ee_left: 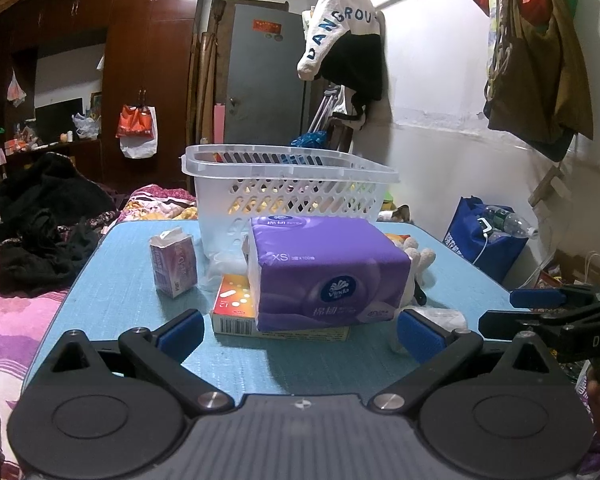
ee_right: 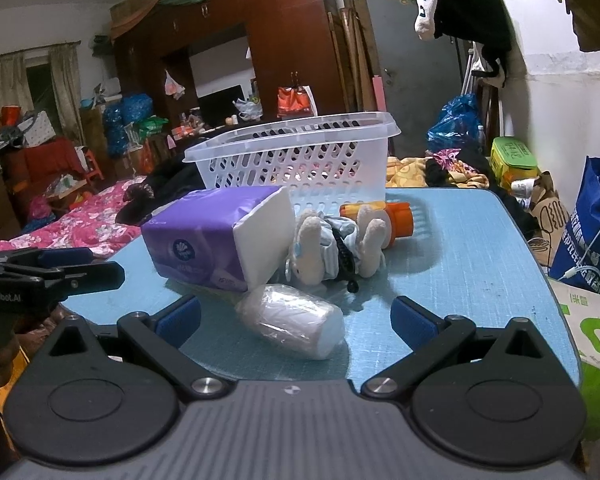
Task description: Organize objects
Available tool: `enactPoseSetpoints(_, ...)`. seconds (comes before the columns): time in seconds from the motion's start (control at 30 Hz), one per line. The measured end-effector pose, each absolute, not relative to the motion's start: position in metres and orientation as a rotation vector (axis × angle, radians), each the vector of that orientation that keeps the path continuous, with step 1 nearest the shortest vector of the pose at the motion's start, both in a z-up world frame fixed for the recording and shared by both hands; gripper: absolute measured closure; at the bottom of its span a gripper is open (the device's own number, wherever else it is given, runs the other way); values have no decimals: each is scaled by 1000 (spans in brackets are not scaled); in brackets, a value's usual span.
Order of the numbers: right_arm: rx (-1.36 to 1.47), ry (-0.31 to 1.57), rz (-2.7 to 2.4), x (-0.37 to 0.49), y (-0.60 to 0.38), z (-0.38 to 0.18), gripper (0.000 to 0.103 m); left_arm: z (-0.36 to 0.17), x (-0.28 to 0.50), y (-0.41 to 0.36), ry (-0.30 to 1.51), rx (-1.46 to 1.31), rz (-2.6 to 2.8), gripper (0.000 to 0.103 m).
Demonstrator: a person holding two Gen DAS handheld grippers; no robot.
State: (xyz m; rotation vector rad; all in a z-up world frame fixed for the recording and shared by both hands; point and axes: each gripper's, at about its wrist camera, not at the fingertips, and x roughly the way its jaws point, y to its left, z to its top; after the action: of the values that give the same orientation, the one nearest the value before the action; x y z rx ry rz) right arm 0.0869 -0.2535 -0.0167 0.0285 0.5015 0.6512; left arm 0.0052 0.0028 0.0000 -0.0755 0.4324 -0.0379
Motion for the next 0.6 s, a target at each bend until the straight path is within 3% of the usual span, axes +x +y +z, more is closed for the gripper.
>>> enactPoseSetpoints(0.6,28,505,654,87,-252,-17,0,2,4,4,427,-73,-30,0)
